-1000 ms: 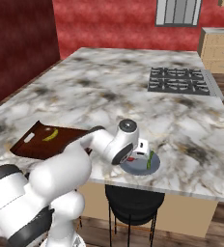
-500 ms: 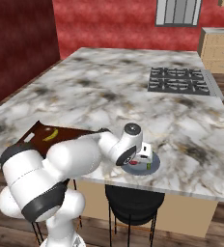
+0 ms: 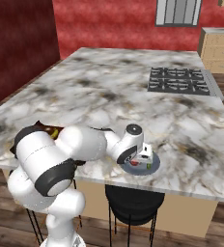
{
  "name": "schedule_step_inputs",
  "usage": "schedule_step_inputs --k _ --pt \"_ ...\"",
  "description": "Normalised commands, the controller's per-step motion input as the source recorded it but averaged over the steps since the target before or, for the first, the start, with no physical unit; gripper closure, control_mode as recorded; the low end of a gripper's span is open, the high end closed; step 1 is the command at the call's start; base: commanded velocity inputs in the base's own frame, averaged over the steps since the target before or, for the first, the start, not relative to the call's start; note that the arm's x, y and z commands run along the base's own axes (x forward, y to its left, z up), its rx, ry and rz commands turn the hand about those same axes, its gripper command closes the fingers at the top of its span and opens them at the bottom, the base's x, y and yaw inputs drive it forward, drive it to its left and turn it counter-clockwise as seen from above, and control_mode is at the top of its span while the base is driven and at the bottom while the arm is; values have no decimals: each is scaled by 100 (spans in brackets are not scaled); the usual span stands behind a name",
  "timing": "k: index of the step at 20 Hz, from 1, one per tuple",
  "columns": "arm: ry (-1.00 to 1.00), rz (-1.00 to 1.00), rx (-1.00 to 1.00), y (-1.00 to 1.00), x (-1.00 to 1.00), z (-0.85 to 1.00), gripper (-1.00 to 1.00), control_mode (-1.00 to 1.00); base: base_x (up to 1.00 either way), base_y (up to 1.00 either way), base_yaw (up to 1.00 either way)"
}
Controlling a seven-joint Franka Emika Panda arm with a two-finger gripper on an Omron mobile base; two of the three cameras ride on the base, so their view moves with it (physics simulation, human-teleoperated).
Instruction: Create a steak meal by picking up the steak and asparagus from the tray and placing them on the plate. Leave the banana on the tray.
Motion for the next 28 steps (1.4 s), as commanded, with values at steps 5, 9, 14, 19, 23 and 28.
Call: schedule_step_inputs --k 5,9,14,19,23,28 --pt "4 2 1 -17 17 -16 100 -100 0 0 0" --pt "0 2 0 -12 13 -18 -100 -100 0 0 0" --pt "0 2 0 -7 8 -3 -100 -100 0 0 0" --pt "-2 1 0 0 0 11 -100 -100 0 0 0" --pt "-8 1 0 2 -2 24 -100 -100 0 0 0" --pt "-18 0 -3 17 -46 52 -100 -100 0 0 0"
